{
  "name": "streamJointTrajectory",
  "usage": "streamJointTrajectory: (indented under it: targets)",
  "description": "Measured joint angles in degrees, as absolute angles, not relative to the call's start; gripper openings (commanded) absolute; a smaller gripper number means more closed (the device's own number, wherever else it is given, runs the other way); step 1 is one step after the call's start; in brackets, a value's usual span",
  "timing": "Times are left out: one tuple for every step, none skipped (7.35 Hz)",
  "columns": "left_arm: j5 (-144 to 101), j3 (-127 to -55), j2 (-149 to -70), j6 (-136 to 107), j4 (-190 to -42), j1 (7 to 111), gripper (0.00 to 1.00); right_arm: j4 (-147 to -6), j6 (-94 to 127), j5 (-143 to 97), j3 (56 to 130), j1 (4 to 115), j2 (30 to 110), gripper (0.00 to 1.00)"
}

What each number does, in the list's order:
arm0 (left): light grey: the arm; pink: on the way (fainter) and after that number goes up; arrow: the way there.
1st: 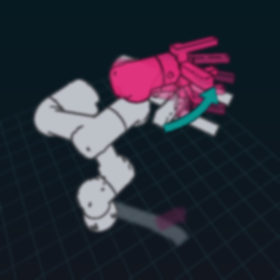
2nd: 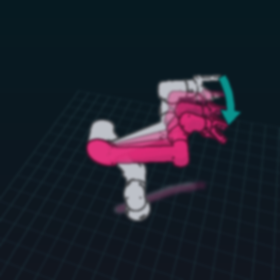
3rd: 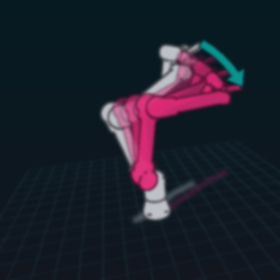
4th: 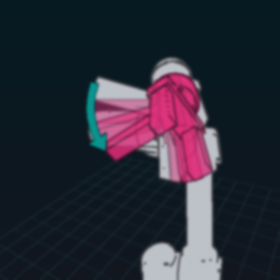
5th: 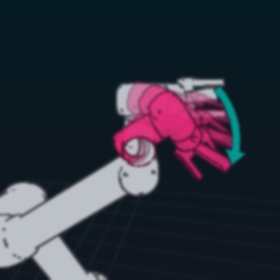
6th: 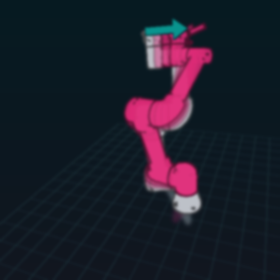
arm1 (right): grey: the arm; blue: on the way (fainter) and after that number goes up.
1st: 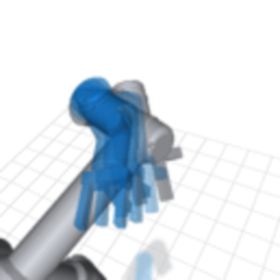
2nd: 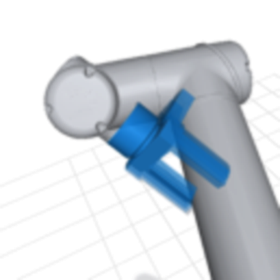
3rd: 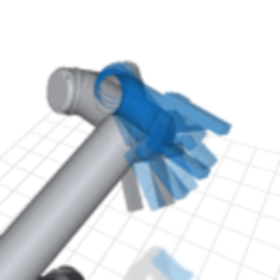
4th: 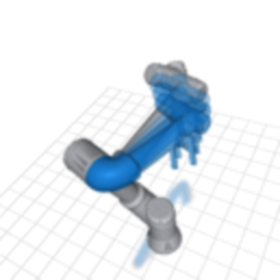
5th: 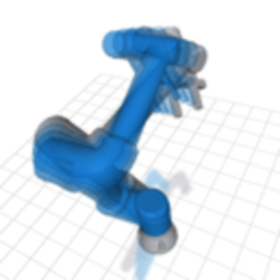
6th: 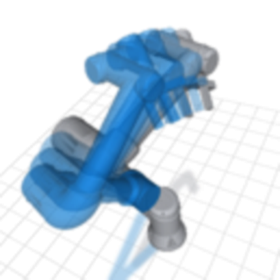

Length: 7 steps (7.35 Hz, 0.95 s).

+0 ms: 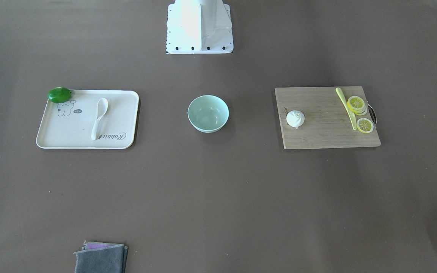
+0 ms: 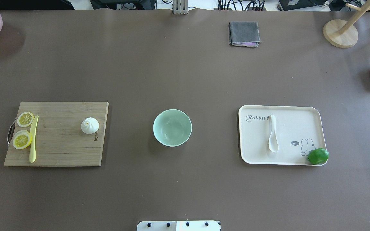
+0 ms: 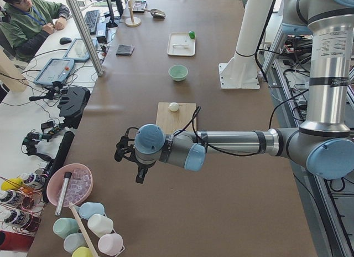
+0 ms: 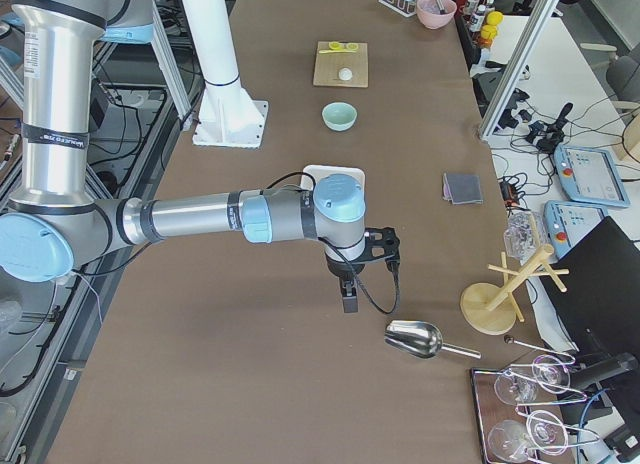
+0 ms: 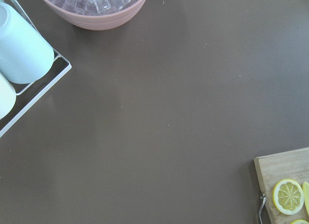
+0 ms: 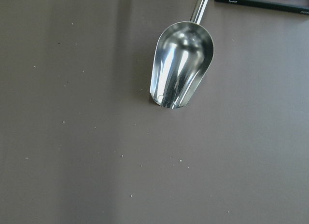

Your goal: Put spoon and bun in bowl

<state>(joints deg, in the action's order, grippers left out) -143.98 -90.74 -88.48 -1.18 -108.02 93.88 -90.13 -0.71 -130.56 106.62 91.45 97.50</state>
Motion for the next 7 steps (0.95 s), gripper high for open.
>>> streamJointTrajectory:
  targets:
    - [-143.97,-90.78,-88.12,-1.18,-109.51,93.84,0.98,-90.1,-0.7,-130.53,107.1,91.53,97.26,1.0]
    - [-143.98,-90.61,-87.36,-1.22,-113.03,93.81,0.98,-90.09,-0.7,-130.53,107.82,91.55,97.0,1.0]
    - [-144.02,-90.34,-86.83,-1.28,-116.79,93.8,0.98,-90.09,-0.68,-130.52,108.34,91.57,96.47,1.0]
    - [-144.06,-90.26,-86.61,-1.34,-119.26,93.78,0.98,-90.09,-0.61,-130.52,108.85,91.58,95.62,1.0]
    - [-144.08,-90.21,-86.76,-1.43,-120.58,93.78,0.98,-90.03,-0.47,-130.77,109.68,91.58,94.79,1.0]
    - [-144.07,-90.19,-87.5,-1.51,-121.14,93.78,0.98,-88.97,-0.33,-131.34,110.89,91.57,94.21,1.0]
    - [-144.06,-90.14,-88.59,-1.62,-121.31,93.75,0.98,-85.66,-0.24,-131.77,111.7,91.54,93.79,1.0]
